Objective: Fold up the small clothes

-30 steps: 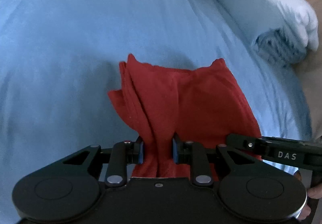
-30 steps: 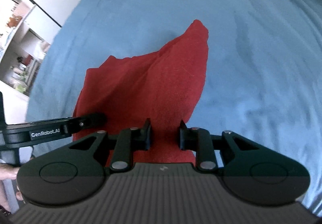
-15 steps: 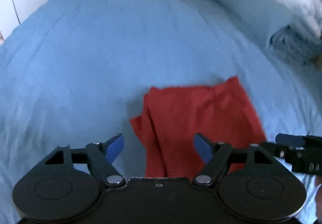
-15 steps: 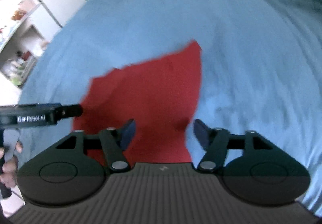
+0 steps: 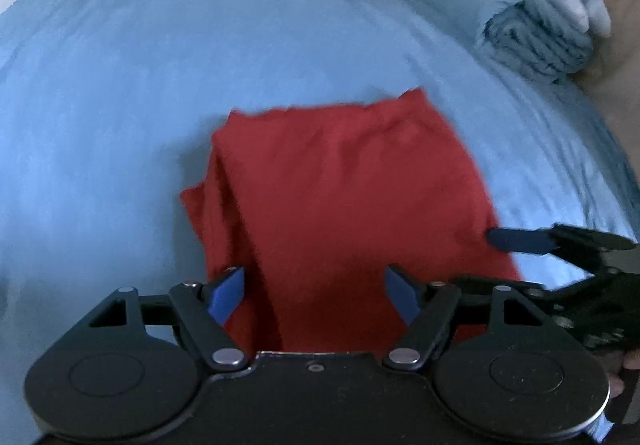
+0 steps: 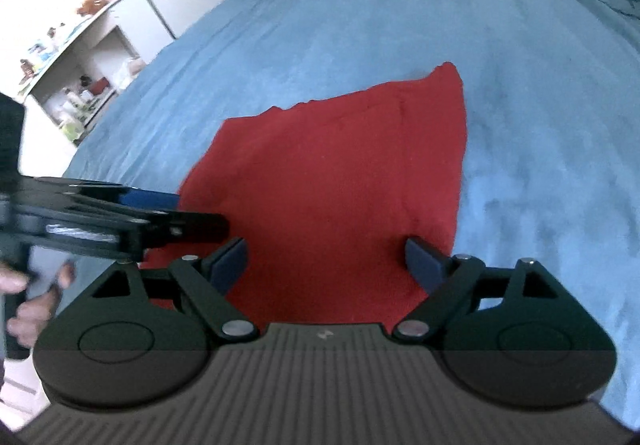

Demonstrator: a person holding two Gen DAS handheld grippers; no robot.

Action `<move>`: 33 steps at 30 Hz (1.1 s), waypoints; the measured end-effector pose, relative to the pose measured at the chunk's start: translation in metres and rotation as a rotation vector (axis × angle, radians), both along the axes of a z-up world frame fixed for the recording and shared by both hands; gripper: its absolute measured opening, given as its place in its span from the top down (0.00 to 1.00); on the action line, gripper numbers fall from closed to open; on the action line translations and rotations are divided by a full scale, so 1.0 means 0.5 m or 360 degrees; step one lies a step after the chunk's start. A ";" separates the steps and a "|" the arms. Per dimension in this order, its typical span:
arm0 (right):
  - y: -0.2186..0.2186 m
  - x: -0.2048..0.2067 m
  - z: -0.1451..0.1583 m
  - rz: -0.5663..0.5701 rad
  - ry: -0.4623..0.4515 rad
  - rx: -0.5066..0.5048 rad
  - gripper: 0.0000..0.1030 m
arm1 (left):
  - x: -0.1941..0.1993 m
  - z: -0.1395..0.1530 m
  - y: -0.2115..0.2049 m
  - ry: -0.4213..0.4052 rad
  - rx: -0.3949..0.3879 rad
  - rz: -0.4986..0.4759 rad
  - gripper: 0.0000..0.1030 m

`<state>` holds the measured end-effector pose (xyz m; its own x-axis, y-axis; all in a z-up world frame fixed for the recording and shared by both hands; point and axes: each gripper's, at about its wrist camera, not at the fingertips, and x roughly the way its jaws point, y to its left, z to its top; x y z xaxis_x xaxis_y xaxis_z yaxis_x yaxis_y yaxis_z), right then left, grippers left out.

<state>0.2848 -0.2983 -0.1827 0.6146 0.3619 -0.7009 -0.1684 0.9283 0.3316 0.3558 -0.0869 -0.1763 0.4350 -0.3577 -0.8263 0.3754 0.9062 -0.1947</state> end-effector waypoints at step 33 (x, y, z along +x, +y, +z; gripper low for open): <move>0.090 -0.465 0.422 -0.0508 -0.0266 -0.0465 0.00 | -0.514 0.412 0.120 -0.0573 0.0278 0.0576 0.00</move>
<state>0.0522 -0.2533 0.0283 0.7763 -0.0618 -0.6274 0.1121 0.9929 0.0408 0.0989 -0.0269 0.0297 0.7718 -0.0029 -0.6359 0.0481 0.9974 0.0538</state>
